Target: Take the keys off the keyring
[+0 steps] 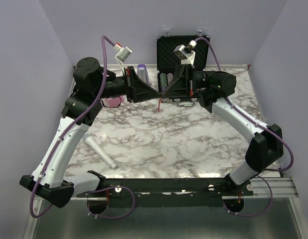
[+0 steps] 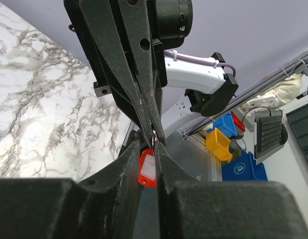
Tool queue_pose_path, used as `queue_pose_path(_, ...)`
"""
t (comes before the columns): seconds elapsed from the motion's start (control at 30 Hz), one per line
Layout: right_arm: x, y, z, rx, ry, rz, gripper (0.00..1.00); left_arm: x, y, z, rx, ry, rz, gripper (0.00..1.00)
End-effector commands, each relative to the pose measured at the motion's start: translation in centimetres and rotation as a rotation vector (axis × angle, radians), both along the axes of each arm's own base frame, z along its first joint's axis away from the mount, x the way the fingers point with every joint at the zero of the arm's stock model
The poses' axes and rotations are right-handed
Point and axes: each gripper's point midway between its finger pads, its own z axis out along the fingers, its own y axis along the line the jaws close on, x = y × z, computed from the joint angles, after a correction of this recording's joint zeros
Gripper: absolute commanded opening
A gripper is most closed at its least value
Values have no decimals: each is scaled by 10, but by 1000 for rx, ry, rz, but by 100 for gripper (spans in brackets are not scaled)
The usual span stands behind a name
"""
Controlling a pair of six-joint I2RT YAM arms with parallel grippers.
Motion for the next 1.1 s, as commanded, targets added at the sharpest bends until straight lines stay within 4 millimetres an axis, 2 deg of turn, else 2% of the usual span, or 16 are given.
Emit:
queue_pose_path(0.0, -16, -6, 17, 37, -84, -4, 1, -9, 1, 3, 9, -30, -16, 23)
queue_pose_path(0.1, -16, -5, 16, 36, -82, -1, 1, -14, 0, 3, 13, -33, -32, 19)
queue_pose_path(0.33, -21, -5, 14, 27, -83, 9, 1, -19, -2, 1, 34, -47, -38, 0)
queue_pose_path(0.67, -24, -3, 4, -15, -81, 17, 1, -29, 3, -6, 178, -109, -73, 0)
queue_pose_path(1.07, -22, 1, -18, -111, -56, 16, 1, -40, -1, -39, 338, -142, -93, 0)
